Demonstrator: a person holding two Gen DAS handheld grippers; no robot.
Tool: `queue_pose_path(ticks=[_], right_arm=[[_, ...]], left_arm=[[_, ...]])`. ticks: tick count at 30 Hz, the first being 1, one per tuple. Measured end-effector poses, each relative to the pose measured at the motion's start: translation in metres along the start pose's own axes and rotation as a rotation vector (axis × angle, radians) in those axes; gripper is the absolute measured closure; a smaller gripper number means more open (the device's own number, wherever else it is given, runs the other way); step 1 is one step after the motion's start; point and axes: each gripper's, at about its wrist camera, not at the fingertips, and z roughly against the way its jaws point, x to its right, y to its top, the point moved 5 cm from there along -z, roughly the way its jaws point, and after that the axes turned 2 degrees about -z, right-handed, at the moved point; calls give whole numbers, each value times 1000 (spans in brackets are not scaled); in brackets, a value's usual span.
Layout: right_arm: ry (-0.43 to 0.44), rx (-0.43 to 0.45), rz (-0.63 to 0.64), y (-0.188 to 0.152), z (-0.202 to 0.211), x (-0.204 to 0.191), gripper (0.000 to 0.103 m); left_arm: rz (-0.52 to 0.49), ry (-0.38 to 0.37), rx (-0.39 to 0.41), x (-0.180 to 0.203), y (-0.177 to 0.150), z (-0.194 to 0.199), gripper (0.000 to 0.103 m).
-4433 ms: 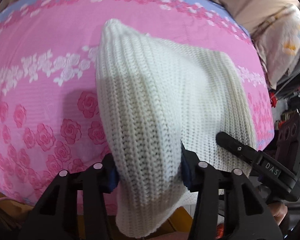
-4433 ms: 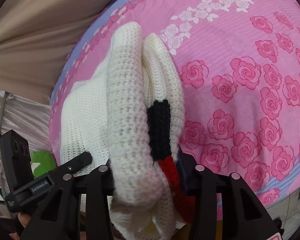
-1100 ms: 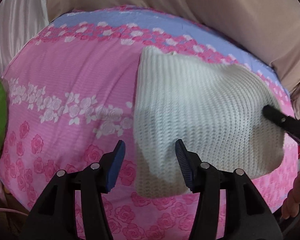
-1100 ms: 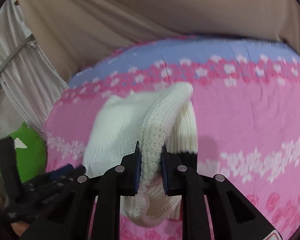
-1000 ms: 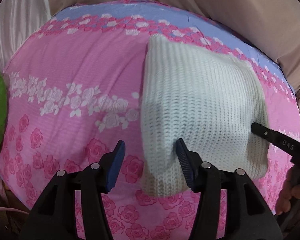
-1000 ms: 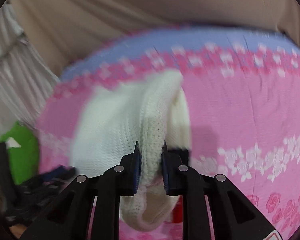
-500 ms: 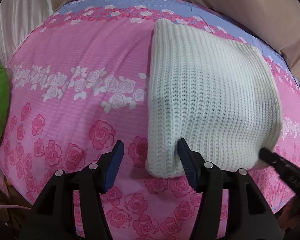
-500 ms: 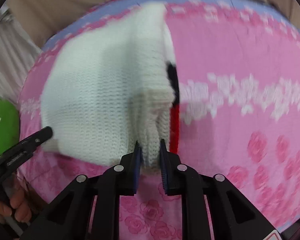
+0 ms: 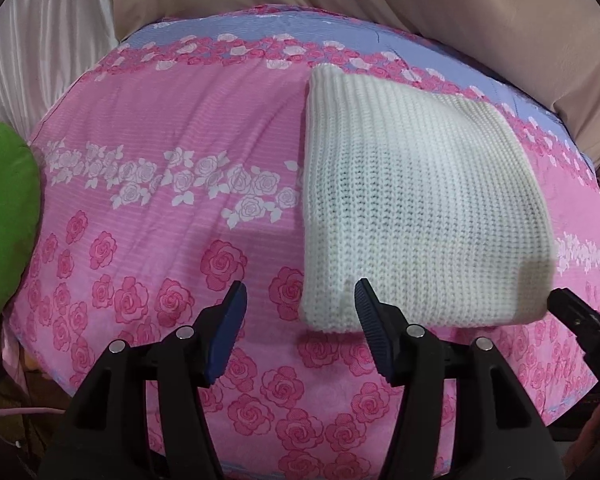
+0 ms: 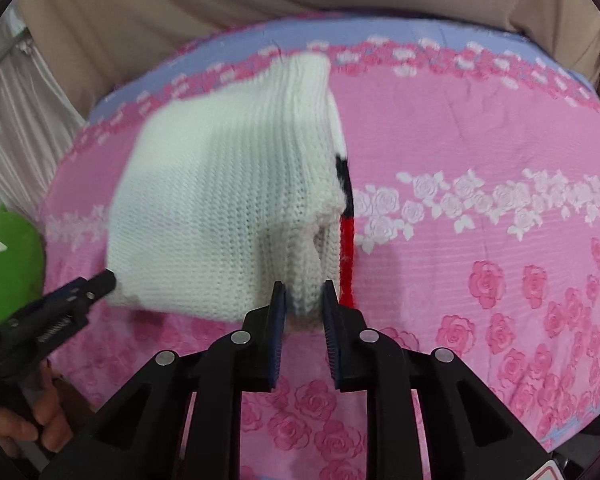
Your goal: Fold small clothes
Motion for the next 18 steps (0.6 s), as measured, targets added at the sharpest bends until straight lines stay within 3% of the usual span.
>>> queue_pose_path(ticks=[3,6,7,18], right_arm=[[-11,29,-29,1,16,-3,80],[-46,48,-28,-4,21,-4,63],[-59,46,-25,-6,20,-3,62],[-118,59,-75,-19,27,13,50]], left_arm=[[-11,-3,30,6,0,10,40],[-46,11,77,15,1,21,32],[-56,13,88,19,1,23,29],[-121,64,120,33,-10,31,28]])
